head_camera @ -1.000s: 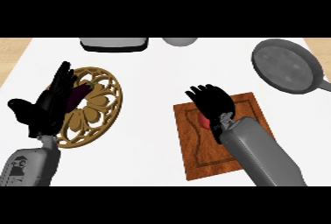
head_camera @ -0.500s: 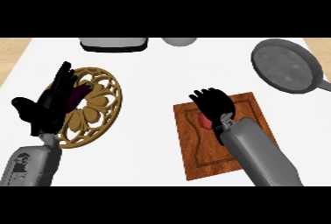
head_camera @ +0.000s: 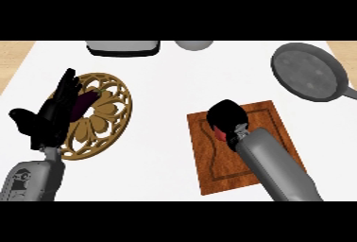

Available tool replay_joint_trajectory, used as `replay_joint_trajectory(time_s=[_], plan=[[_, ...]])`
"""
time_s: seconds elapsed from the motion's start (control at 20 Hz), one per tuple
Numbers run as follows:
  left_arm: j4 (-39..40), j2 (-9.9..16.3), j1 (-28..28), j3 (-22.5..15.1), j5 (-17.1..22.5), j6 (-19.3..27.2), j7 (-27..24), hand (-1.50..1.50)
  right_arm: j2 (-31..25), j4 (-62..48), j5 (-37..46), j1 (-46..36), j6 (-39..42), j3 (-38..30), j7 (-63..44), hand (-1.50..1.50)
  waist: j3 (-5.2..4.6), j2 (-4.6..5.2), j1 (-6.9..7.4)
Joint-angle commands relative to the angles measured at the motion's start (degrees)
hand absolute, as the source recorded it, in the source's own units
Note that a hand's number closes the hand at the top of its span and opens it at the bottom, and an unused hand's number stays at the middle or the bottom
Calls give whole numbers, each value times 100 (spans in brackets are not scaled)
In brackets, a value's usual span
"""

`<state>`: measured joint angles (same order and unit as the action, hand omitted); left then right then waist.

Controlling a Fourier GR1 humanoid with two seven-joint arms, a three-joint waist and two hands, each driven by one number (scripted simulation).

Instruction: Pick the bell pepper from the cutting board and place it in the pan

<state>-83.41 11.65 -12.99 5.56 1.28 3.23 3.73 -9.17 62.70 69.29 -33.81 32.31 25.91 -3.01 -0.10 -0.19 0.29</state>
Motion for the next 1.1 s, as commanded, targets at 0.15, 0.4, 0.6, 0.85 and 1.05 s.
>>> replay_joint_trajectory(time_s=[0.15, 0.4, 0.6, 0.85, 1.05], plan=[[31, -253, 116, -114, -248, 168, -255, 0, -1, -91, 419, 230, -360, -31, 421, 150, 10, 19, -16], [-66, -26, -25, 16, -36, -24, 8, 0, 898, -556, -703, -256, -764, -2081, -2244, 150, 24, 53, 112], [111, -164, -217, -149, -161, 31, -31, 0, 910, -642, -927, -1072, -1770, -2337, -3539, 150, 13, 91, 251], [-35, -87, 14, -94, -44, -124, -62, 0, 915, -471, -97, -1593, -3218, -2123, -4081, 150, 7, 43, 177], [178, -203, -310, -74, -199, 182, 127, 0, 916, -282, -189, -1733, -3857, -1875, -4508, 150, 10, 27, 46]])
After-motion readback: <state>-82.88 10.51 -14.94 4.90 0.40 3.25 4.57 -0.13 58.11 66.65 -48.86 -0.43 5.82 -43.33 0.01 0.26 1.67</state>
